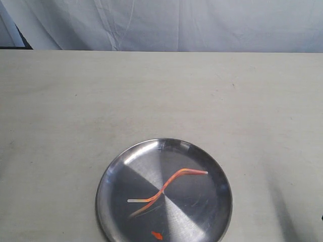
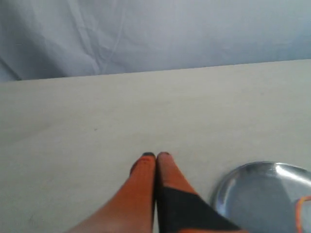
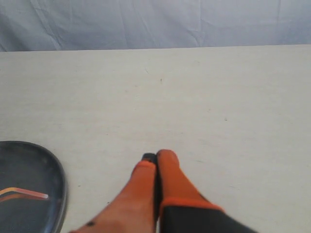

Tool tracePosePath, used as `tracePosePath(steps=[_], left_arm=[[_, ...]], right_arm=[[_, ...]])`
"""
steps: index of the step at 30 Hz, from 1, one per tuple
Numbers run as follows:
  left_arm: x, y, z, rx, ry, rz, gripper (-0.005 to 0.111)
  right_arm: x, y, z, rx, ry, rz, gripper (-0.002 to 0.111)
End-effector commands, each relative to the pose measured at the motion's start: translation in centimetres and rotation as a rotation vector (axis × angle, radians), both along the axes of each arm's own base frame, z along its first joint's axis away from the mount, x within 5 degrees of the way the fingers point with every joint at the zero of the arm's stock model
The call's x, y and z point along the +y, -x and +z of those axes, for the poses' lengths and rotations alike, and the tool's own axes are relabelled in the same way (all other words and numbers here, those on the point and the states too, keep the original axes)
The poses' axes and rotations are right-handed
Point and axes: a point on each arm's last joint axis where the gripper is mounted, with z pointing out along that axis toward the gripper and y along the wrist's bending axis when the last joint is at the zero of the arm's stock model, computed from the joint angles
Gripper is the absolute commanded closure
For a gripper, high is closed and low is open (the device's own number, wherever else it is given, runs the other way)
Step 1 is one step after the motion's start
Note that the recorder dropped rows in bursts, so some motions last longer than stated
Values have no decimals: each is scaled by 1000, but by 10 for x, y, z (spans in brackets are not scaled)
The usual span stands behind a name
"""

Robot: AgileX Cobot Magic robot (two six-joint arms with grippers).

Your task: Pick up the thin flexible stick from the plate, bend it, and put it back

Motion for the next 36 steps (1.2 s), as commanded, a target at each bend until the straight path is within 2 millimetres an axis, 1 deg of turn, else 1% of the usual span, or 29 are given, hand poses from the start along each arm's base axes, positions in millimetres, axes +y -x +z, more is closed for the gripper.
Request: tracePosePath(steps=[1,5,8,10,15,27,36], left_arm=[[13,9,-36,9,14,146,107],[18,15,-53,-38,-38,196,107],[21,18,-63,-55,-33,229,107],[23,20,-60,-100,-25,243,107],[24,23,-58,-143,-58,244,107],[24,23,-58,-150,-76,243,107],[22,23,-58,-151,-73,203,107]], right_arm=[[-1,0,0,-13,10,-7,109],[-1,0,0,-13,10,-7,109],[-1,0,0,-13,10,-7,109],[-1,0,0,-13,10,-7,109],[0,0,0,-20,-2,-7,109],[0,0,0,-20,-2,-7,109],[0,0,0,-19,-4,-7,109]])
